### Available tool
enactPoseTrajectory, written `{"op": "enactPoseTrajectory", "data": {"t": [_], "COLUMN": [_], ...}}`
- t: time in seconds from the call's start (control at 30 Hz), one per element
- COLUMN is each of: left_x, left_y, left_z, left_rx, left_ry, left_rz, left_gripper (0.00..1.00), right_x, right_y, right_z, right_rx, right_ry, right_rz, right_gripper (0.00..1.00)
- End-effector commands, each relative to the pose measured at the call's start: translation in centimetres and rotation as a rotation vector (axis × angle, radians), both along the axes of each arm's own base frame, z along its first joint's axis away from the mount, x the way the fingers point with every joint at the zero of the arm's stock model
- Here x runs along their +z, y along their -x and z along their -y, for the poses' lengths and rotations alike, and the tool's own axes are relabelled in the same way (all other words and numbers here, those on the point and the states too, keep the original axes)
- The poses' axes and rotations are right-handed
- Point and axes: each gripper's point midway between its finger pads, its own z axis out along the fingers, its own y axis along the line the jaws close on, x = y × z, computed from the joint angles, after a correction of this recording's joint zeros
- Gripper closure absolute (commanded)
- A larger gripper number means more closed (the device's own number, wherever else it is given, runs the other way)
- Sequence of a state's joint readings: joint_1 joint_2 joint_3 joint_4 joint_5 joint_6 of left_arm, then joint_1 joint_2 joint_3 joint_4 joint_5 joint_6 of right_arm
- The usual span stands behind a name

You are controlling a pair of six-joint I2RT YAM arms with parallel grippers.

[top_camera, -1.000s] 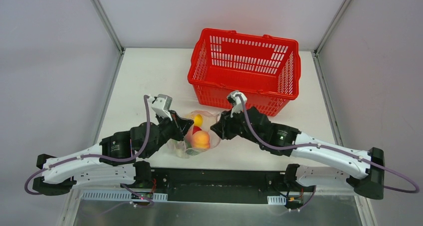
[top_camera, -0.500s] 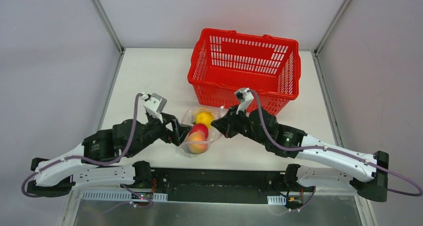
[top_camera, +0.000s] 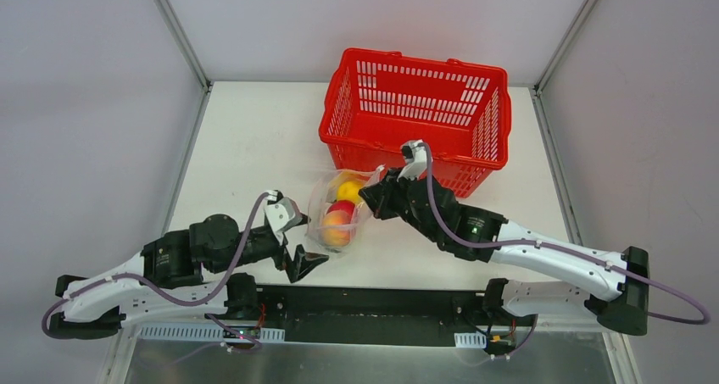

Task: Place the food in the zip-top bag and seal the zipper
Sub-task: Adjust the zipper food storage bag at the center of the board.

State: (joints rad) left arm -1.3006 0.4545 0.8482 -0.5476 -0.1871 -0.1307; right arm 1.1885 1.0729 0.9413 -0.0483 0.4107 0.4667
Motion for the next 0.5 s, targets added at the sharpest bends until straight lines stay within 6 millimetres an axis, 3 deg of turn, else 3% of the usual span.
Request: {"op": "enactPoseTrajectory", "data": {"t": [0.0, 0.1, 0.17, 0.23, 0.27, 0.3, 0.37, 0.47], "left_x": [1.9, 0.7, 0.0, -0.1, -0.1, -0.1, 0.0, 0.5], "left_y": [0.2, -2.3, -3.6, -4.4, -4.7, -4.9, -4.8, -4.4], "left_z": [1.4, 0.5, 0.4, 0.3, 0.1, 0.2, 0.4, 0.5], "left_rx": [-0.108, 0.029, 0.105, 0.163, 0.187, 0.197, 0.194, 0.172], "left_ry": [-0.010, -0.116, -0.165, -0.173, -0.171, -0.160, -0.125, -0.072], "left_rz": [0.142, 0.157, 0.157, 0.153, 0.151, 0.154, 0.159, 0.162], "left_gripper": [0.01, 0.08, 0.19, 0.42, 0.59, 0.66, 0.75, 0.81], "right_x": [2.8, 3.0, 3.1, 2.9, 2.9, 2.8, 2.4, 2.2], "right_y": [-1.3, -0.8, -0.5, -0.3, -0.2, -0.1, 0.1, -0.1], "right_z": [0.1, -0.4, -0.6, -0.9, -1.1, -1.2, -1.1, -0.2], "right_rx": [-0.049, -0.015, 0.004, 0.023, 0.033, 0.042, 0.054, 0.029], "right_ry": [-0.032, -0.063, -0.075, -0.072, -0.067, -0.056, -0.024, -0.008], "right_rz": [0.044, 0.034, 0.031, 0.029, 0.029, 0.029, 0.022, 0.030], "right_gripper": [1.00, 1.00, 1.00, 1.00, 1.00, 1.00, 1.00, 1.00]}}
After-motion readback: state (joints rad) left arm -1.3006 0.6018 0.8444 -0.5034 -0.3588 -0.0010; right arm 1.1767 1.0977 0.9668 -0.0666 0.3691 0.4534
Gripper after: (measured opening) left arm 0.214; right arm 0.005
